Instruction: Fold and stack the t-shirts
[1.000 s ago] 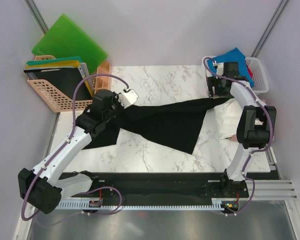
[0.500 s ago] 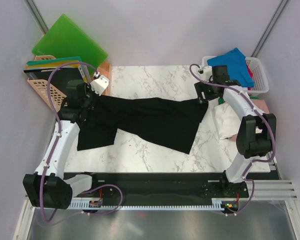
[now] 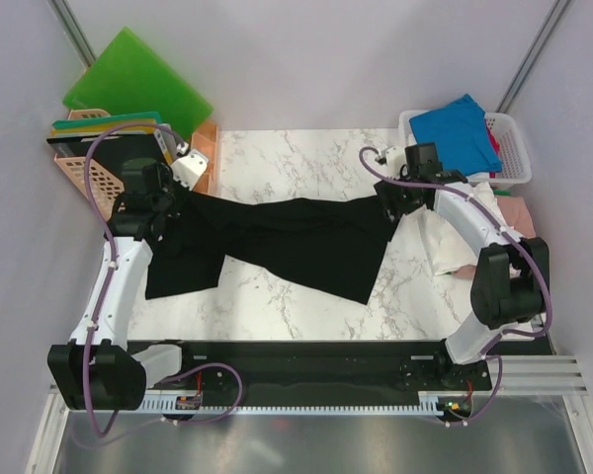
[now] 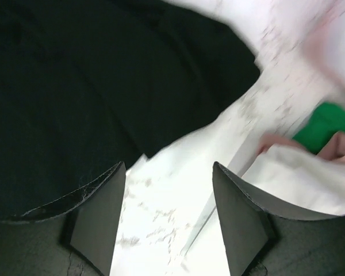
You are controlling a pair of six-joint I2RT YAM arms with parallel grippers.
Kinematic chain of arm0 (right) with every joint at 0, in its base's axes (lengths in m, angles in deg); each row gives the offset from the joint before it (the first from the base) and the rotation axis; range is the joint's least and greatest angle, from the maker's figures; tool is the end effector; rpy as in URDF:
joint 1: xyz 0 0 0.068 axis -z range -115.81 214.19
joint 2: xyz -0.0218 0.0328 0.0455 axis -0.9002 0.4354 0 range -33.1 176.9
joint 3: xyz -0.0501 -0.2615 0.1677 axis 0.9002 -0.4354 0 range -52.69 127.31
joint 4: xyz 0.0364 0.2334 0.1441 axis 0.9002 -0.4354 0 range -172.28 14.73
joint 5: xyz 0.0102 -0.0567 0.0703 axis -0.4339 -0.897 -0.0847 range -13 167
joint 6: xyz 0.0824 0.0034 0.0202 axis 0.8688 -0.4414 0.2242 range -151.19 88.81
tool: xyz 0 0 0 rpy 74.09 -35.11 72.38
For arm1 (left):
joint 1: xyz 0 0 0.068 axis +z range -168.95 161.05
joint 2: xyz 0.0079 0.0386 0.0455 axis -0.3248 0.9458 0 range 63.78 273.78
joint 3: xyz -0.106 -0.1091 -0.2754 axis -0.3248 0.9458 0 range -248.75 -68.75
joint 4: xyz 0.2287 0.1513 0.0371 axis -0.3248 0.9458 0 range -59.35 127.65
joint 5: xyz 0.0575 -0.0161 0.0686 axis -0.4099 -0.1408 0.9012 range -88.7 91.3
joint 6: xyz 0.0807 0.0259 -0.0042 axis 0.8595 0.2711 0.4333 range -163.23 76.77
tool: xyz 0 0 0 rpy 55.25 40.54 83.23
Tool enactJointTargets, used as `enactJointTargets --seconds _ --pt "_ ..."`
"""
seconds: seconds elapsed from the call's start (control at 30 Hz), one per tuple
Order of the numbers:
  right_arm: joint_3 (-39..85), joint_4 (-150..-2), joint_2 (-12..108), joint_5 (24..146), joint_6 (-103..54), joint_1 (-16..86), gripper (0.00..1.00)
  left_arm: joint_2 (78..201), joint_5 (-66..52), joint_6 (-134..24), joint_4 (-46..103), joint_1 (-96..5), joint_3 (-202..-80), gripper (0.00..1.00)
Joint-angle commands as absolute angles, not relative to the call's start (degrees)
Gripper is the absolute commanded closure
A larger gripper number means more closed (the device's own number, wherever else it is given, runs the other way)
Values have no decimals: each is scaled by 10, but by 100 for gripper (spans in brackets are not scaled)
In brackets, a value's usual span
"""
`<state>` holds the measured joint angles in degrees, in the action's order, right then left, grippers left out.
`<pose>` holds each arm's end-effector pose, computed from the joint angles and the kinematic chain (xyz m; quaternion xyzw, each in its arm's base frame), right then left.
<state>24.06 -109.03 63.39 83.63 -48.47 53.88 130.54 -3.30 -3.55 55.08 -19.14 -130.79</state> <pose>0.4008 0.0818 0.2678 -0.2437 0.9164 0.0358 0.3153 0.2937 -0.0069 0.3616 0.3128 0.8031 0.1383 0.4879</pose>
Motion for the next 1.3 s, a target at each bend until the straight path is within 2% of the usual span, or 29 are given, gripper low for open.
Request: enactJointTargets --seconds 0.0,0.37,0.67,1.27 --pt "183 -1099 573 842 -510 527 31 1305 -48 -45 553 -190 -1318 98" --pt "97 -1031 606 816 -499 479 32 1318 -70 -76 556 -190 -1315 98" --pt "139 -1005 675 795 -500 478 35 1304 -78 -75 568 -190 -1302 98" --pt "160 -995 702 773 -509 481 41 1298 -86 -74 572 -190 -1296 98"
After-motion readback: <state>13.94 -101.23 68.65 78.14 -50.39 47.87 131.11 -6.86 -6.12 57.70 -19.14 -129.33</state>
